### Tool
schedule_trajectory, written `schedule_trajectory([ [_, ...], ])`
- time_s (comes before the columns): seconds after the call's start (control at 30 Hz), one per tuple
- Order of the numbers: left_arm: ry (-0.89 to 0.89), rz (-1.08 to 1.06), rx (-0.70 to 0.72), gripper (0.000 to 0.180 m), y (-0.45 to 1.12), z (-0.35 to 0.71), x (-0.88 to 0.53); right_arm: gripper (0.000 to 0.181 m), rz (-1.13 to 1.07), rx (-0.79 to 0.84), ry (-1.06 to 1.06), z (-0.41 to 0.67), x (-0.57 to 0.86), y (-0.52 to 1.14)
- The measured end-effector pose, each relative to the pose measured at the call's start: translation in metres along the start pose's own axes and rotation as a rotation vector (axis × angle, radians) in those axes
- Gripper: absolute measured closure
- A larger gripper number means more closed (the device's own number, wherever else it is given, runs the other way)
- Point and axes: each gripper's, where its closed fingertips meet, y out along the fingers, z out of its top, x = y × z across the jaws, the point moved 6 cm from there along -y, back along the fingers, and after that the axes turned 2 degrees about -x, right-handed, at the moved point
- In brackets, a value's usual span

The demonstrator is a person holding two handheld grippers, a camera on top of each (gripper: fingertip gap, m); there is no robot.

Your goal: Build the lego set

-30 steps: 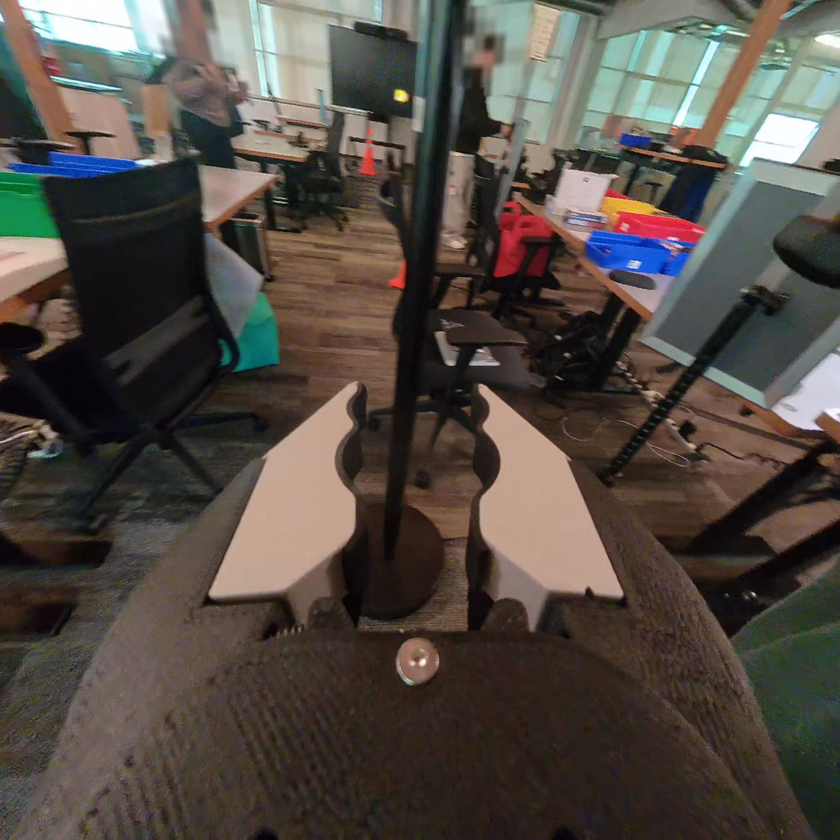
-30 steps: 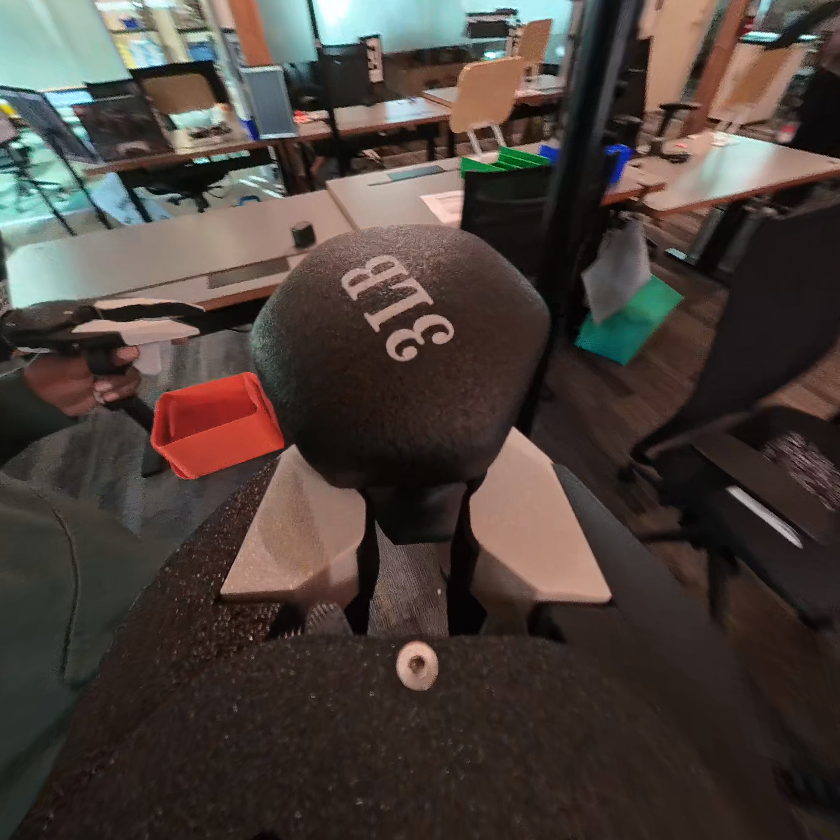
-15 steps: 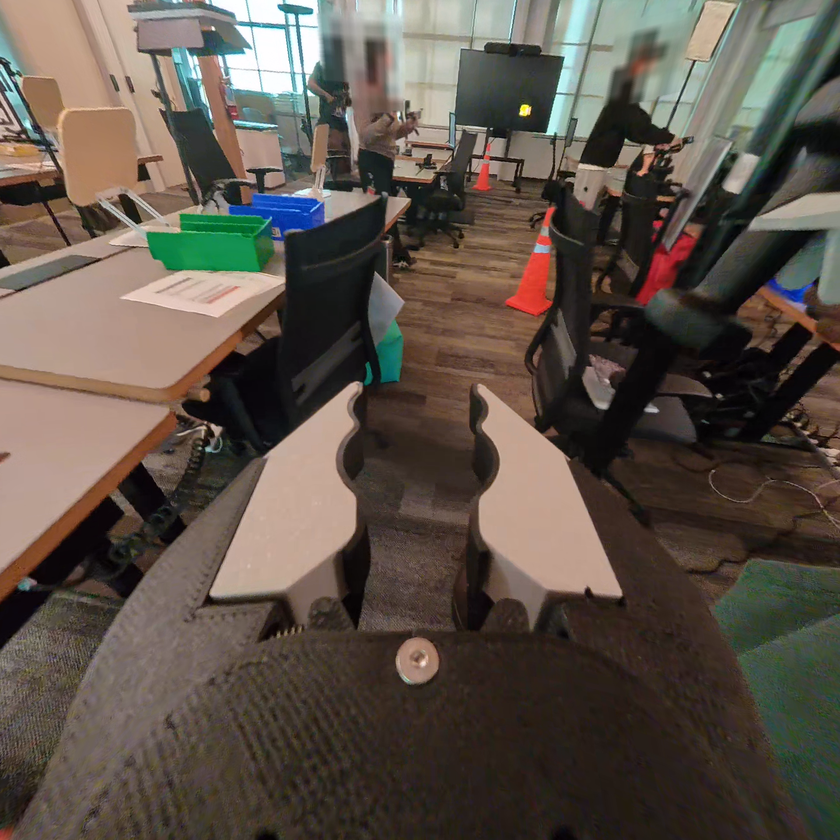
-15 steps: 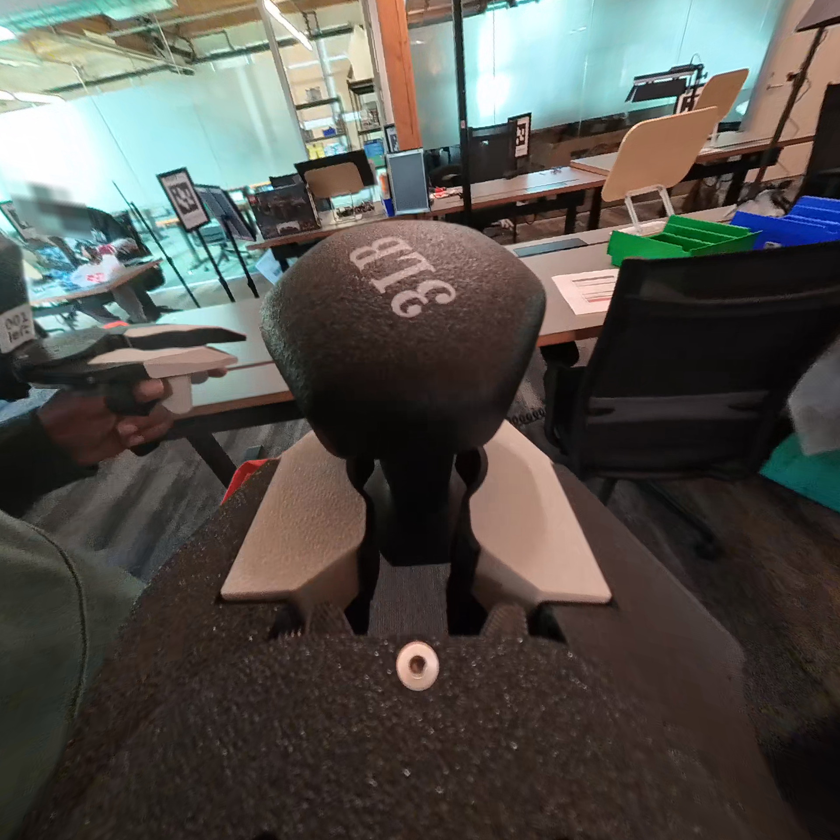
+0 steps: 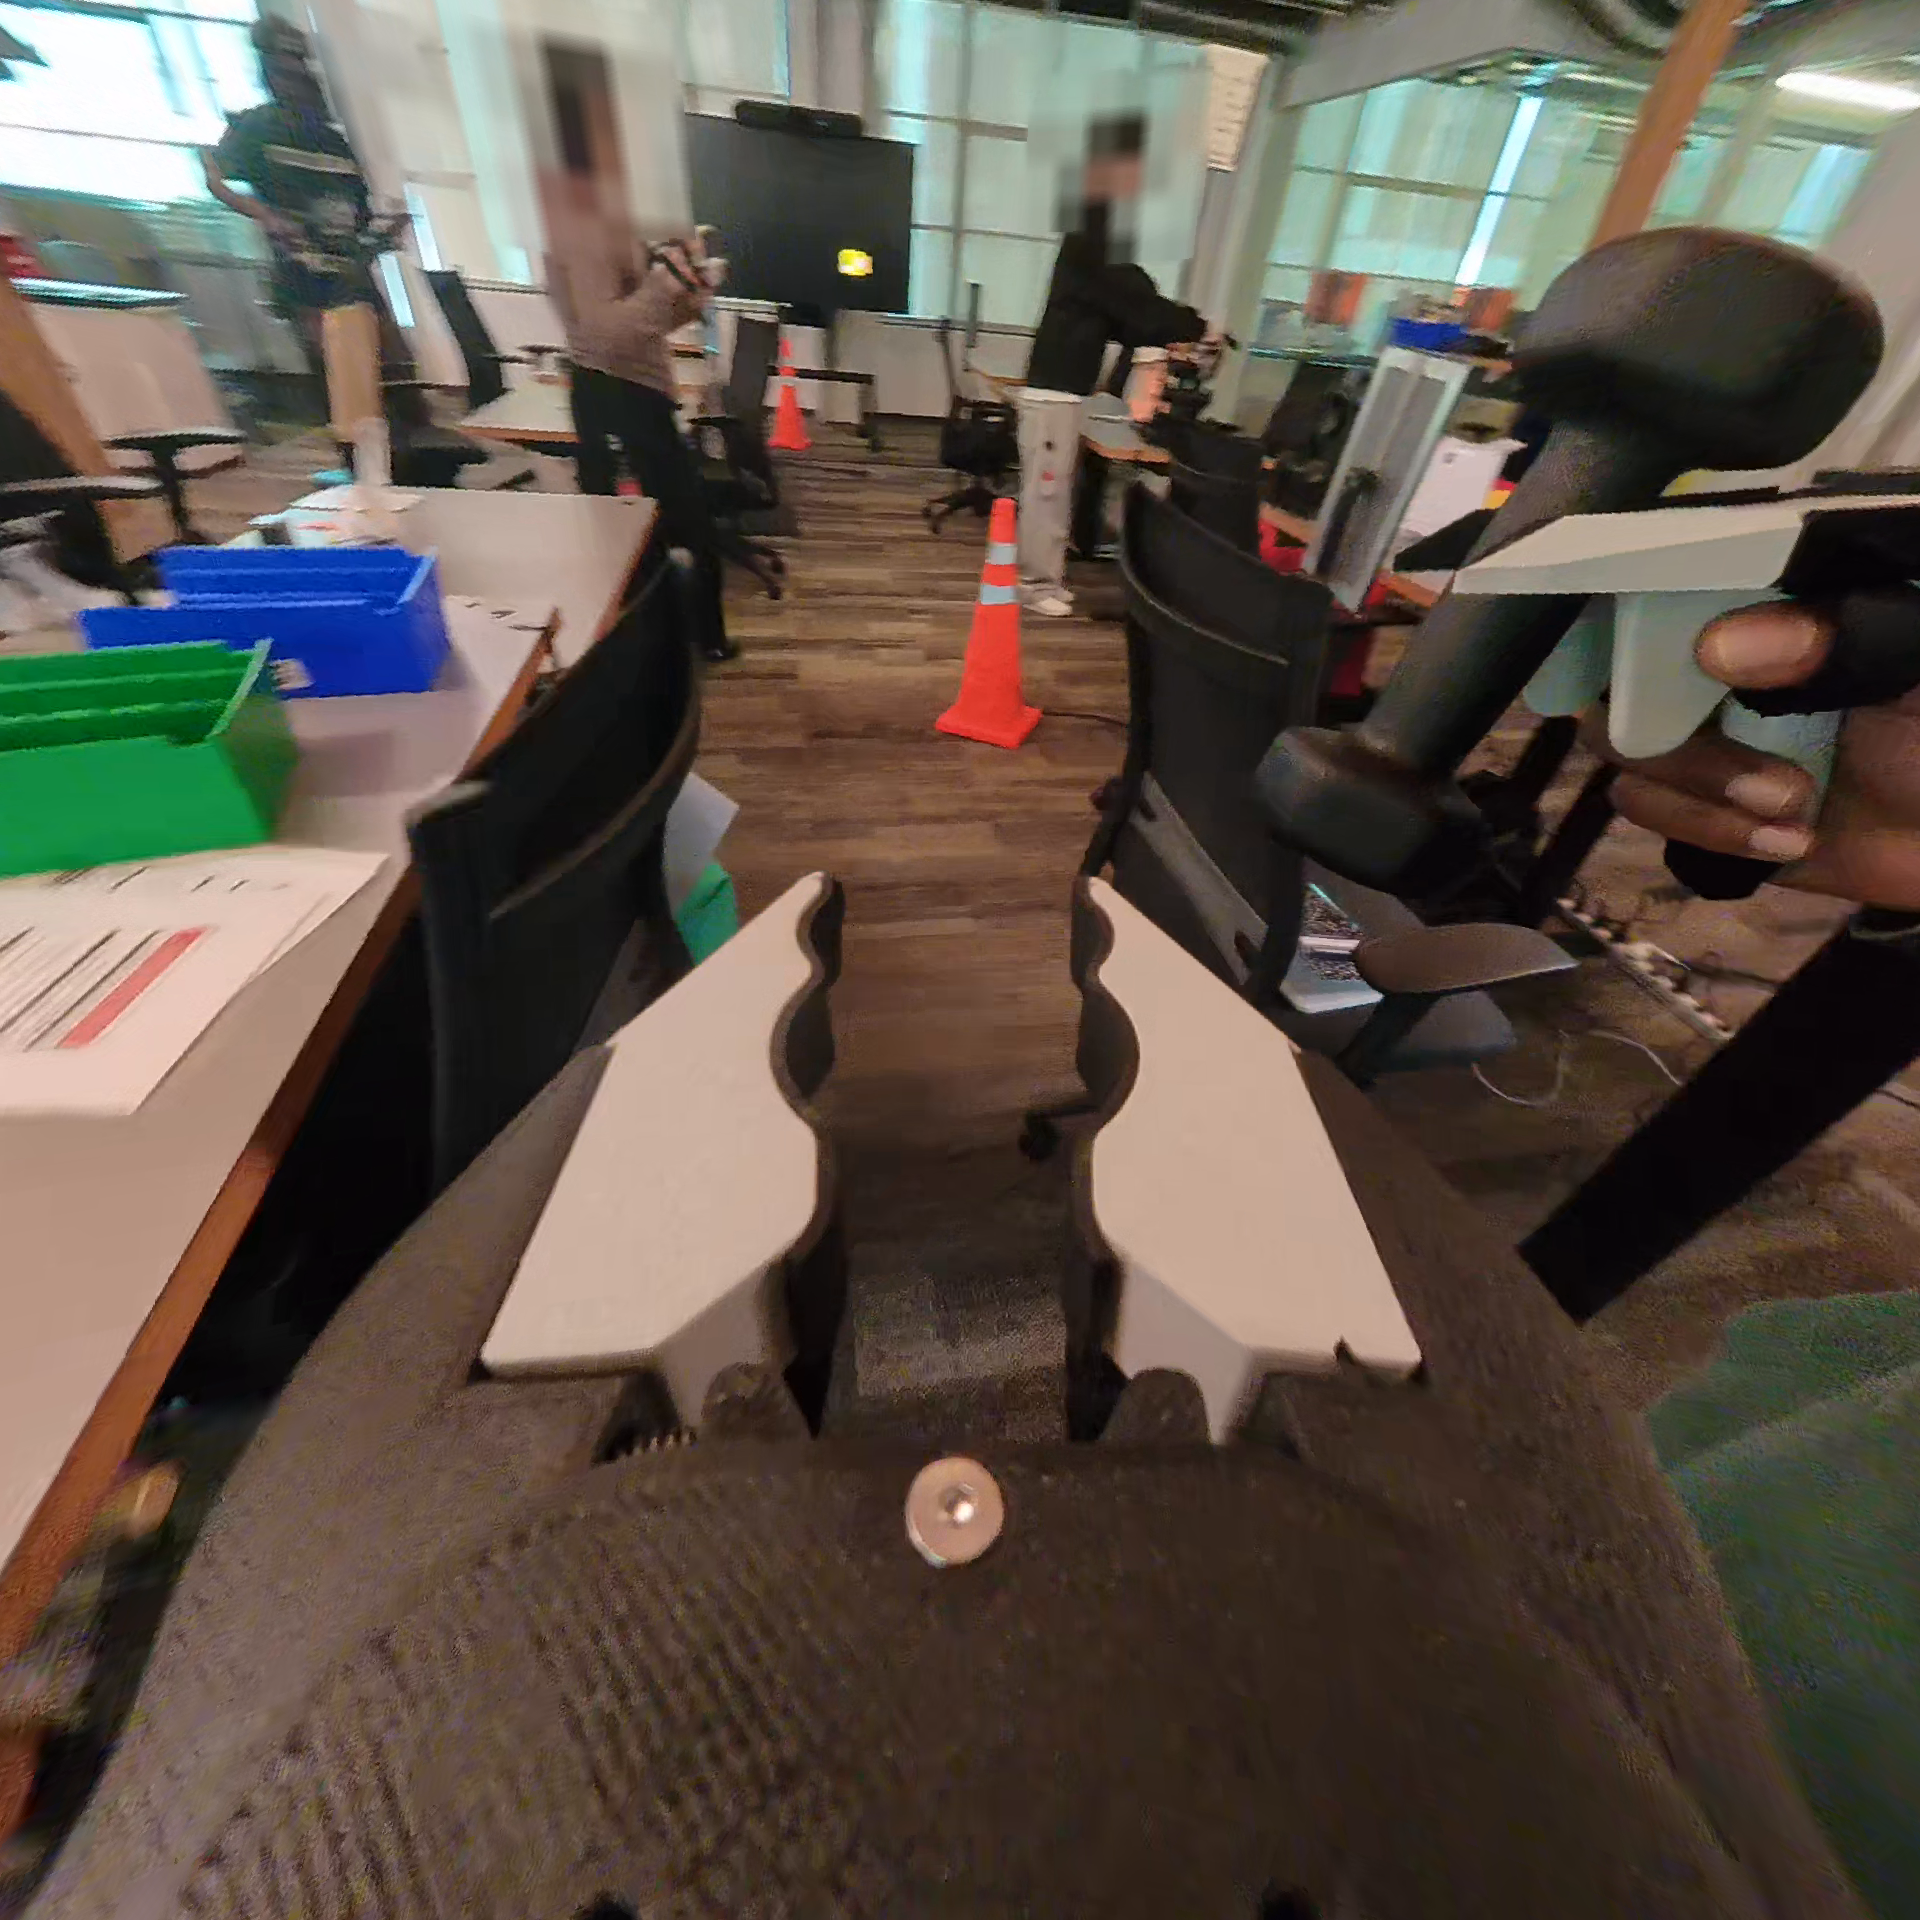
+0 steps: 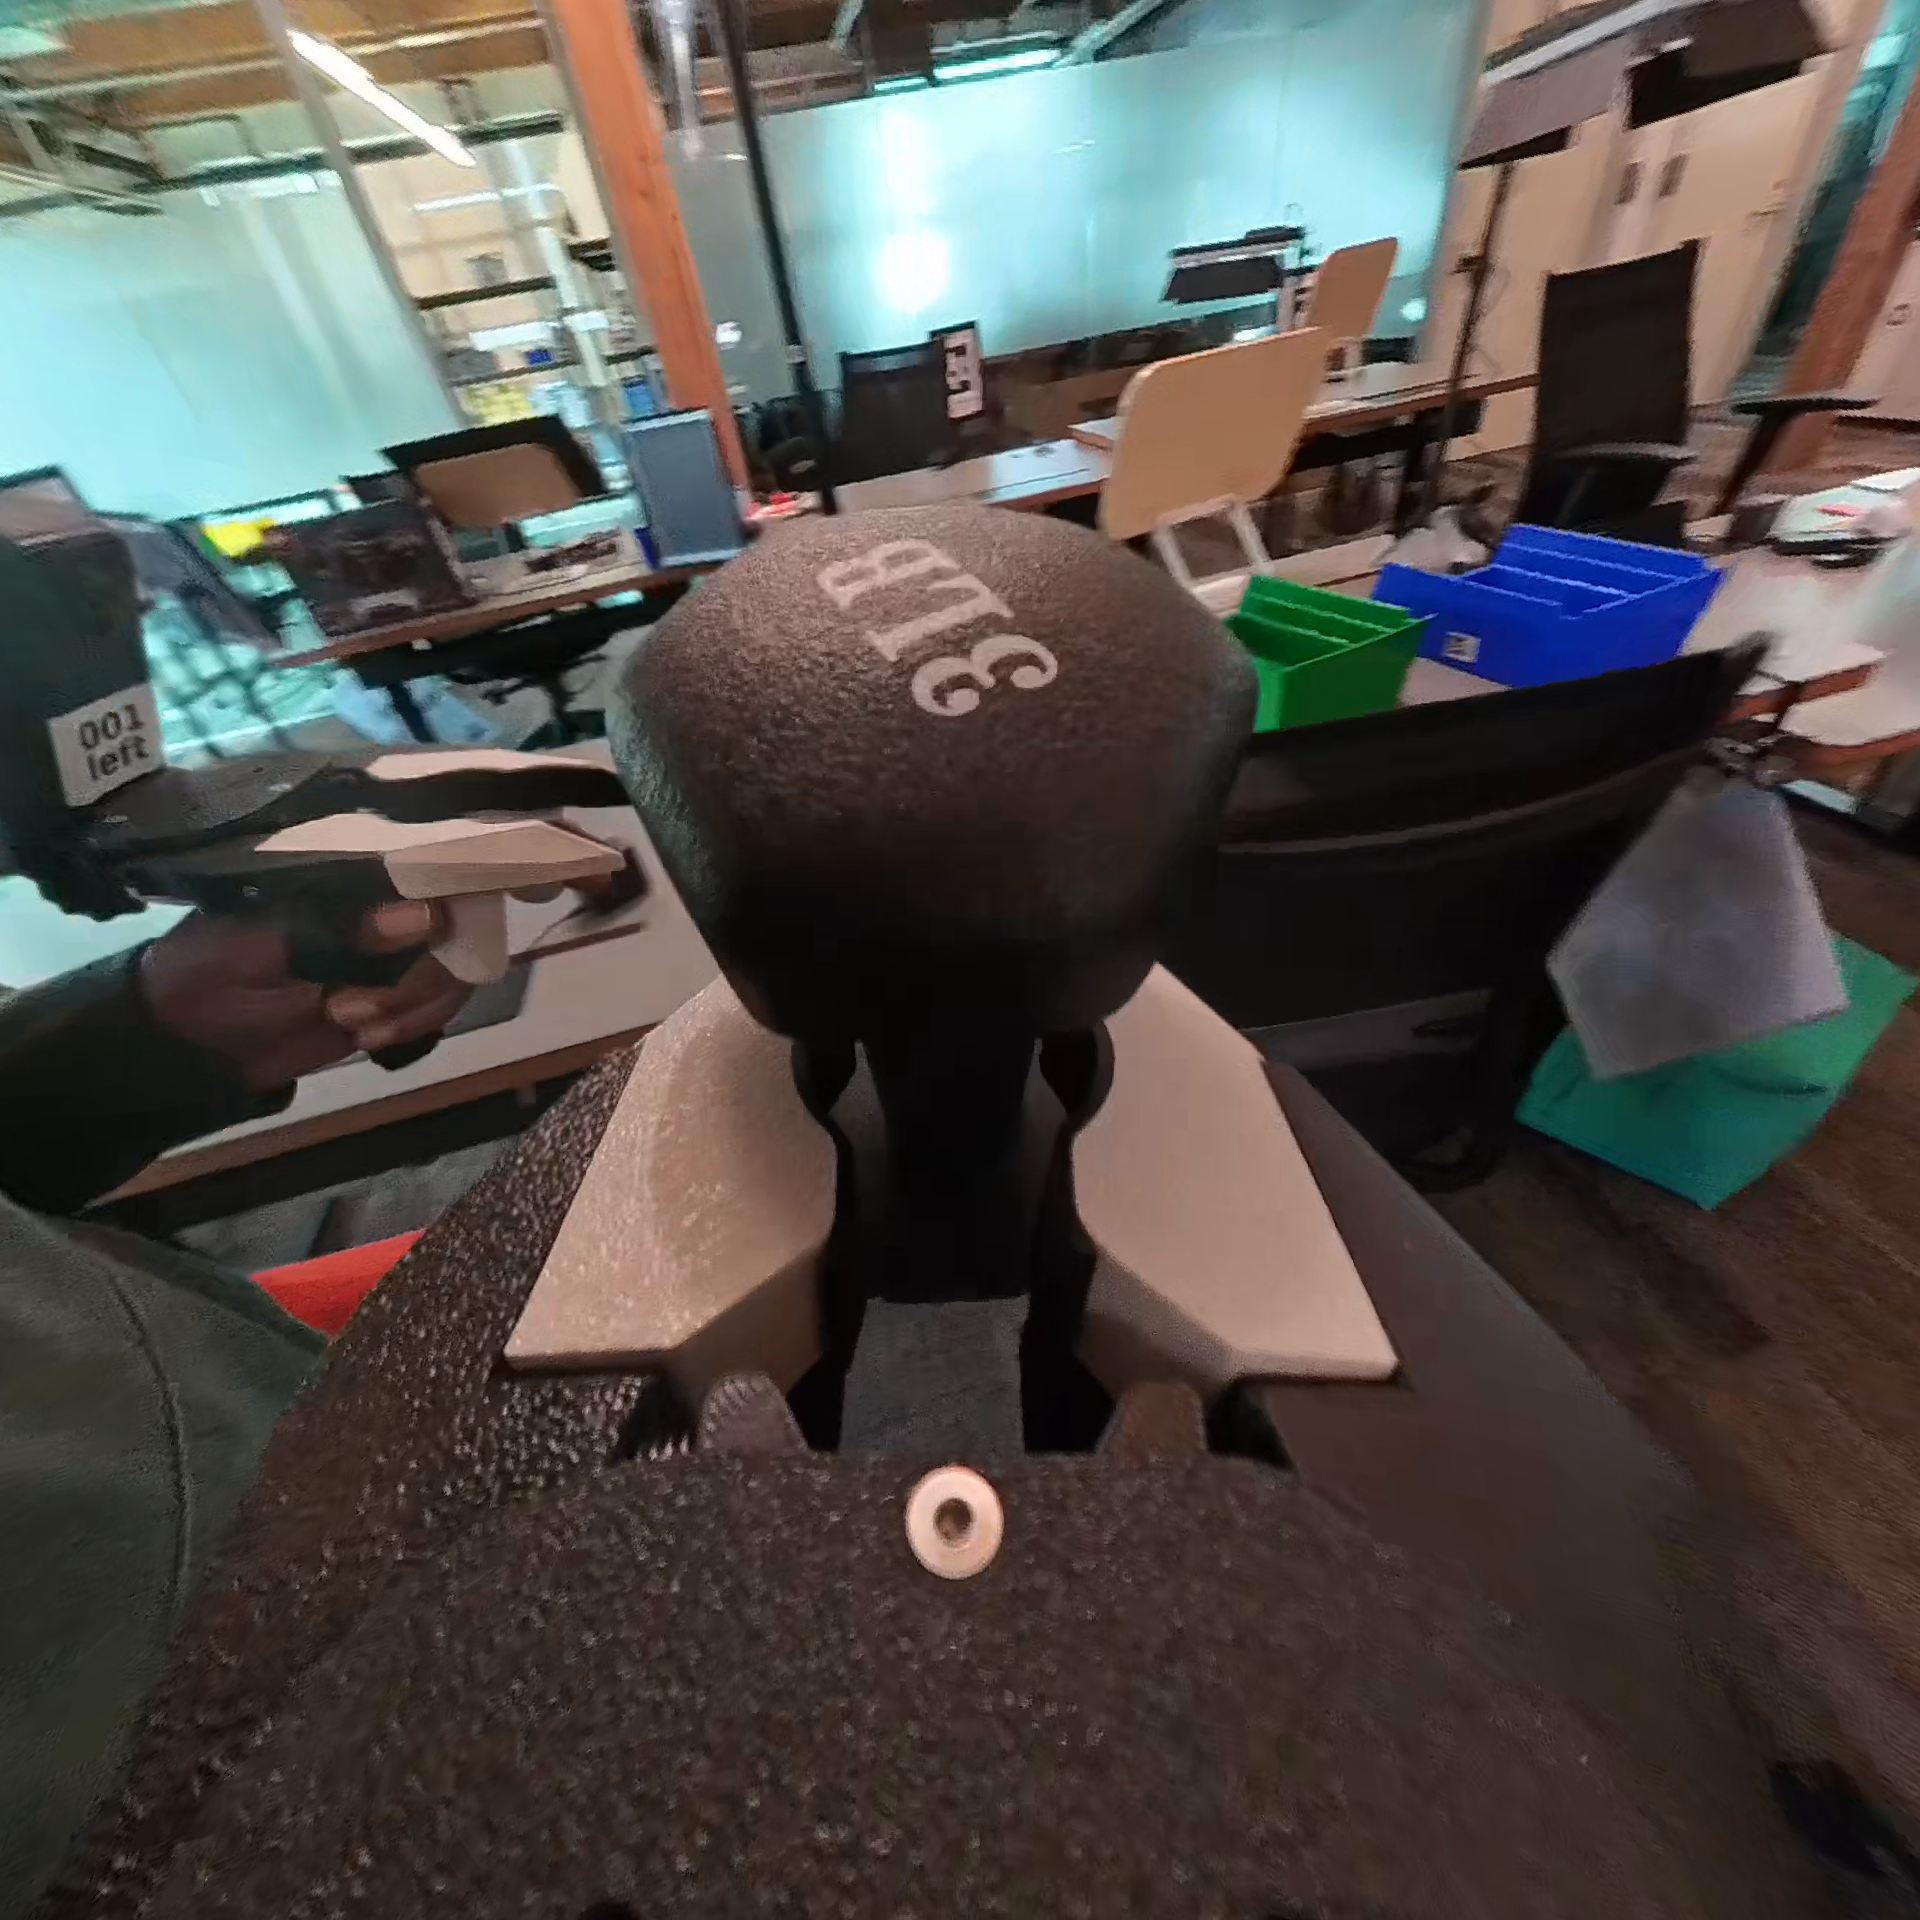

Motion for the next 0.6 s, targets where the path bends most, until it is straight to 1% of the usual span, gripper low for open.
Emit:
schedule_trajectory([
  [0.1, 0.041, -0.143, 0.015, 0.138, 0.074, 0.023, -0.033, 0.153, -0.124, 0.012, -0.007, 0.011, 0.050, 0.018],
  [0.33, 0.112, -0.481, 0.113, 0.139, 0.235, 0.127, -0.095, 0.151, -0.430, 0.060, 0.033, 0.052, 0.160, 0.035],
  [0.47, 0.142, -0.557, 0.107, 0.138, 0.324, 0.161, -0.126, 0.152, -0.551, 0.070, 0.061, 0.069, 0.221, 0.028],
  [0.6, 0.084, -0.555, 0.099, 0.138, 0.411, 0.170, -0.150, 0.151, -0.624, 0.086, 0.091, 0.082, 0.291, 0.015],
])
